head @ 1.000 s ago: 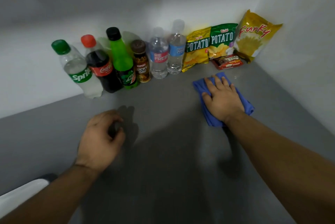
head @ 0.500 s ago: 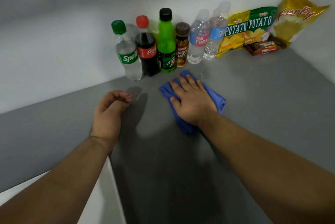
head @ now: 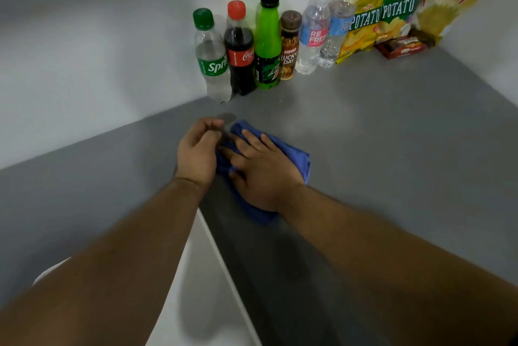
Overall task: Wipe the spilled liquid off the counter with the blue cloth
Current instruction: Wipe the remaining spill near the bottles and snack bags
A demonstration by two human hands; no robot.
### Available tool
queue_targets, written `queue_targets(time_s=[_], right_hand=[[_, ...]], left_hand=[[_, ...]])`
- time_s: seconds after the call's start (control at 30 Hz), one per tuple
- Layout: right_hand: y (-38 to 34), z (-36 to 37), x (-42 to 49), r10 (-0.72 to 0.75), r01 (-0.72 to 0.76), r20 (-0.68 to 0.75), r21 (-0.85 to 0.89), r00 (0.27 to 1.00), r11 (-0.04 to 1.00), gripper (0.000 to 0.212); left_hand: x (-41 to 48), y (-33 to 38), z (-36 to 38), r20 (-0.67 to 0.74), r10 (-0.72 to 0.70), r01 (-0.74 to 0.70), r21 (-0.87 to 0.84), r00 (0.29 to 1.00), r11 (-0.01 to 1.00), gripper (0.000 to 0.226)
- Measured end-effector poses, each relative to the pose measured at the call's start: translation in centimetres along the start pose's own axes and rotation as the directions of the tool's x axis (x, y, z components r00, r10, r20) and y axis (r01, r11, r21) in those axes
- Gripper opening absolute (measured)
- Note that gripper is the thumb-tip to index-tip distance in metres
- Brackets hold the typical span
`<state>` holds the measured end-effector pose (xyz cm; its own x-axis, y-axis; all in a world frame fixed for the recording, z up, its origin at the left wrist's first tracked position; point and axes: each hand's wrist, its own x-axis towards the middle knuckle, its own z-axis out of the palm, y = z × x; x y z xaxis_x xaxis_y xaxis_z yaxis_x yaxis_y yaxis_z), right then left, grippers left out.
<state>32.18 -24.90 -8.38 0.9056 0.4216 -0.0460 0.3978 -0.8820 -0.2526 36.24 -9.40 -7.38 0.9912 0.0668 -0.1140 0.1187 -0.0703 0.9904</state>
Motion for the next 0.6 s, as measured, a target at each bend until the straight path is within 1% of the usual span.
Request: queue_targets(time_s=[0.1,0.17,0.2,0.27,0.33,0.43,0.5,0.53,0.57,0.6], right_hand=[[-1.1,0.1,-3.2,0.029,-0.029,0.040,0.005,0.999,1.000,0.063],[-1.2,0.1,-6.2,0.024,-0.026,0.044,0.033,0.999,0.999,0.061],[-0.9,0.0,-7.7,0.022,-0.024,0.047,0.042,0.999,0.999,0.060],[0.4,-0.2,-10.3,0.019,-0.022,0.069,0.030,0.997,0.999,0.060],[2.0,-0.6,-11.3,0.042,-0.043,0.059,0.008,0.997,0.999,0.060],[3.7,-1.3,-8.7,0.177,-0.177,-0.015,0.003,0.984,0.984,0.059],[3.7,-1.5,-5.7,0.291,-0.291,-0.049,0.005,0.955,0.957,0.059],[3.2,-1.4,-4.7,0.324,-0.324,-0.055,0.016,0.944,0.946,0.059],[2.4,-1.1,-4.4,0.329,-0.328,-0.059,0.030,0.943,0.944,0.060],[1.4,-0.6,-4.8,0.301,-0.299,-0.060,0.038,0.952,0.953,0.060]], left_hand=[[-0.6,-0.2,0.4,0.069,0.050,-0.064,0.211,0.996,0.975,0.031],[-0.8,-0.2,0.6,0.115,0.102,-0.138,0.366,0.988,0.921,0.039],[-0.7,-0.3,0.7,0.132,0.128,-0.171,0.406,0.983,0.898,0.040],[-0.5,-0.5,0.7,0.129,0.152,-0.193,0.423,0.980,0.885,0.041],[-0.2,-0.9,0.7,0.107,0.159,-0.189,0.415,0.981,0.890,0.041],[0.0,-1.3,0.8,0.084,0.158,-0.178,0.376,0.984,0.909,0.039],[0.2,-1.4,1.0,0.082,0.155,-0.175,0.371,0.984,0.912,0.039],[0.2,-1.3,1.2,0.092,0.158,-0.182,0.387,0.983,0.904,0.039],[0.2,-1.2,1.3,0.107,0.162,-0.193,0.413,0.981,0.890,0.040],[0.2,-1.1,1.5,0.127,0.167,-0.207,0.448,0.978,0.870,0.041]])
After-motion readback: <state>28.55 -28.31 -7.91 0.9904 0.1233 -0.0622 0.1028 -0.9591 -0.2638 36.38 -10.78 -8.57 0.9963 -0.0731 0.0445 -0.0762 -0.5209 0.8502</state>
